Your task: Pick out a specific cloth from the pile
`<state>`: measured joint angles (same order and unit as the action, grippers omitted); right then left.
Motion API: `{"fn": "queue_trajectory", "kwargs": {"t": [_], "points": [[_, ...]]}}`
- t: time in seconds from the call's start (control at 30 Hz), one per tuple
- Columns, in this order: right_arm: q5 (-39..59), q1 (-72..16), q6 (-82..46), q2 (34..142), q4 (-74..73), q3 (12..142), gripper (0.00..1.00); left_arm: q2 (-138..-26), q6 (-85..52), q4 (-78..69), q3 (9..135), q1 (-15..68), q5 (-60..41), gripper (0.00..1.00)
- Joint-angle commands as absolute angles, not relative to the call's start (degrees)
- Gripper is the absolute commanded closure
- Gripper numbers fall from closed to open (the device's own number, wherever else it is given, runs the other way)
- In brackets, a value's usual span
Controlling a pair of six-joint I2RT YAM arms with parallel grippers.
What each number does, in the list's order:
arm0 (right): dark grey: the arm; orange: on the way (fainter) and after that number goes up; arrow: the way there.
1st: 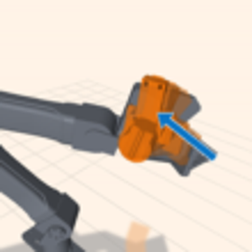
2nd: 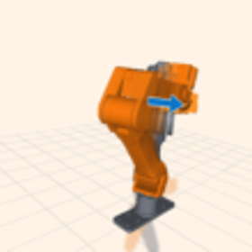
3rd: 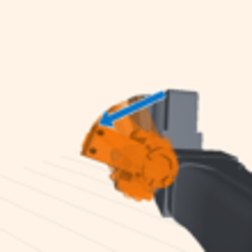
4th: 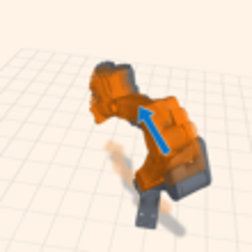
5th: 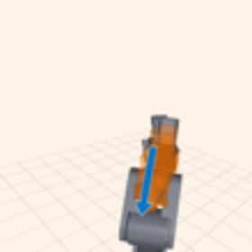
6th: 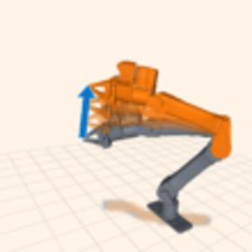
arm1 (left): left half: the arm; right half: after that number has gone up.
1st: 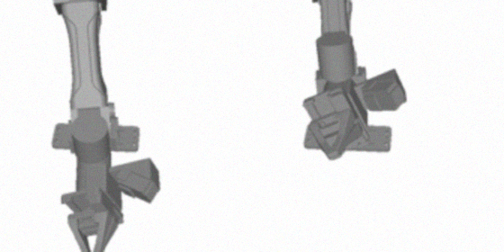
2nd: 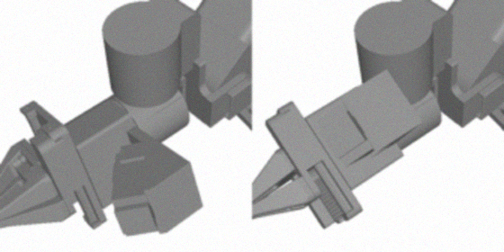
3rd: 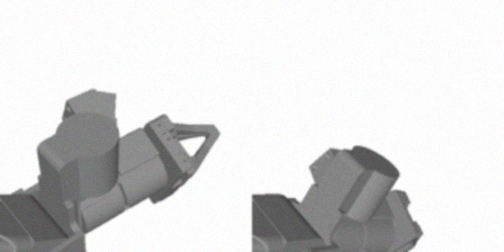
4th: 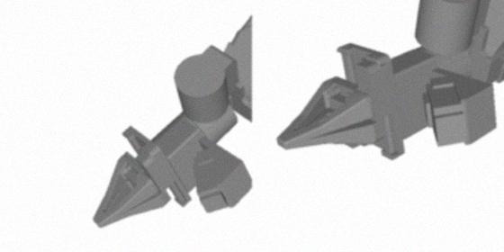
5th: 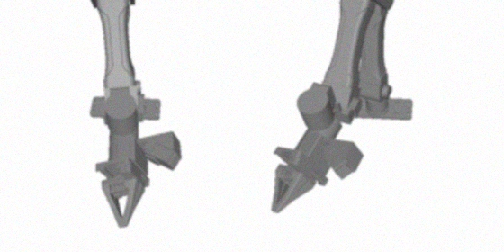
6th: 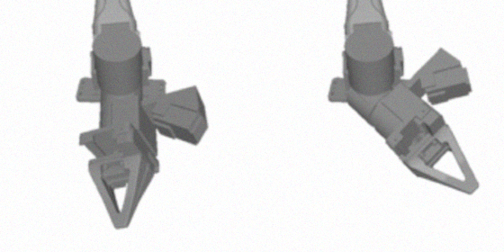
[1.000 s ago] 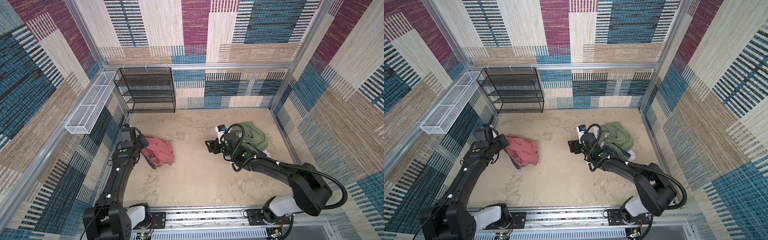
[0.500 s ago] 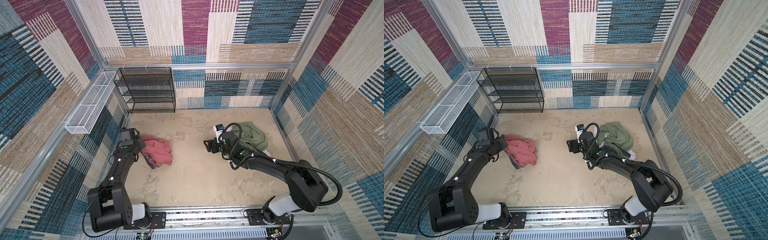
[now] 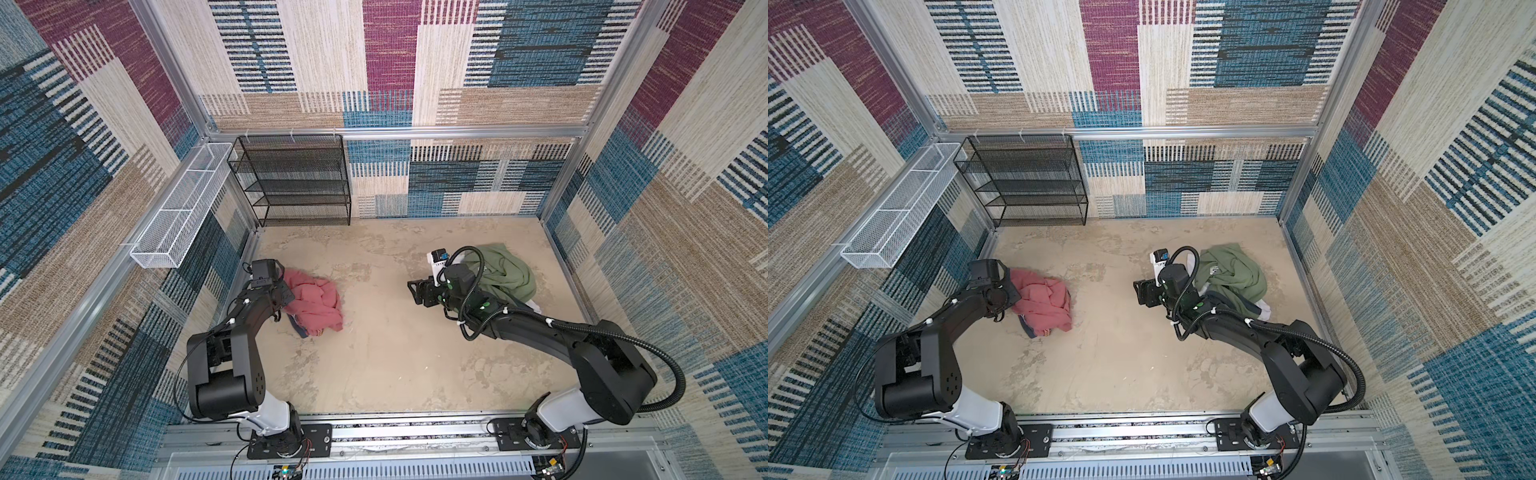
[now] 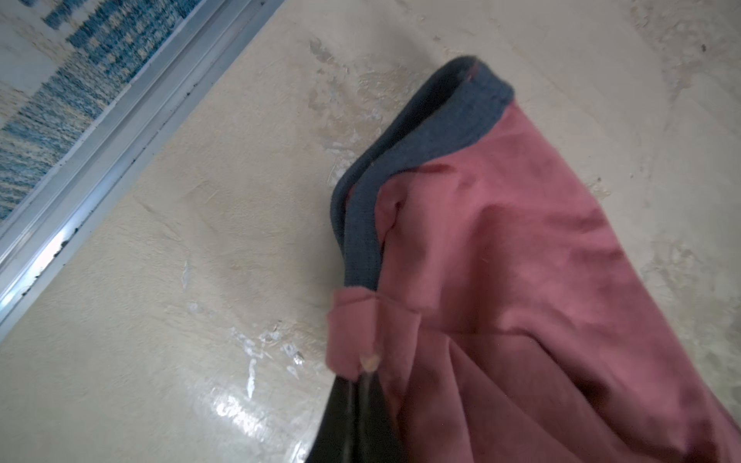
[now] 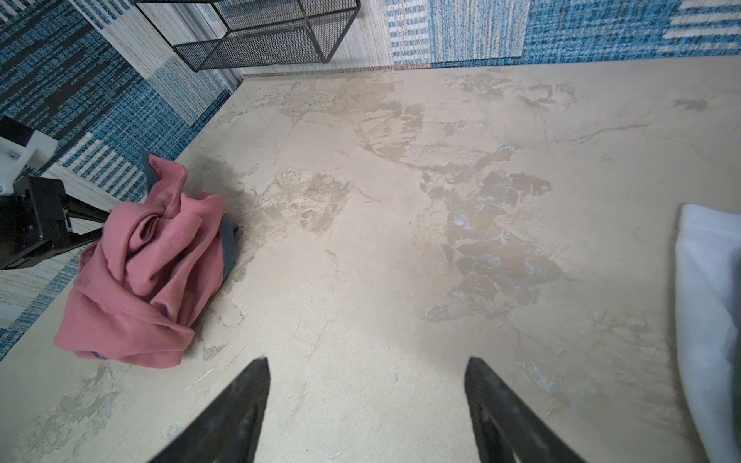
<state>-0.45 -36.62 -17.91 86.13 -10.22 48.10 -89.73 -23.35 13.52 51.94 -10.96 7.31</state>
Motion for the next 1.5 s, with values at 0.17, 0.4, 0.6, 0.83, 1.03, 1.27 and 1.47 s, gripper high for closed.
{"fn": "queue_trajectory", "kwargs": {"t": [0.17, 0.4, 0.6, 0.83, 1.03, 1.27, 1.47], "points": [[-0.5, -36.6, -18.1, 86.2, -11.3, 48.2, 0.2, -92.5, -22.7, 11.5, 52.3, -11.0, 6.2, 1.0], [-1.1, -36.6, -18.1, 85.6, -11.4, 48.3, 0.2, -91.0, -22.0, 13.0, 52.2, -11.0, 5.7, 1.0], [-0.4, -36.6, -18.7, 85.9, -11.7, 48.4, 0.19, -87.2, -22.2, 15.9, 52.6, -11.1, 8.8, 0.61], [-0.5, -36.6, -17.8, 85.9, -10.8, 49.6, 0.19, -79.1, -23.6, 17.8, 51.2, -10.7, 8.0, 0.6], [0.6, -36.6, -18.8, 87.3, -12.0, 49.6, 0.19, -69.3, -25.3, 19.6, 49.8, -3.9, 5.0, 0.59], [1.3, -36.6, -19.5, 87.3, -12.0, 49.8, 0.19, -65.7, -26.3, 21.4, 47.9, 8.3, 3.9, 0.62], [0.0, -36.6, -18.6, 85.6, -11.1, 49.2, 0.19, -69.2, -26.6, 21.0, 45.8, 10.5, 3.1, 0.63]]}}
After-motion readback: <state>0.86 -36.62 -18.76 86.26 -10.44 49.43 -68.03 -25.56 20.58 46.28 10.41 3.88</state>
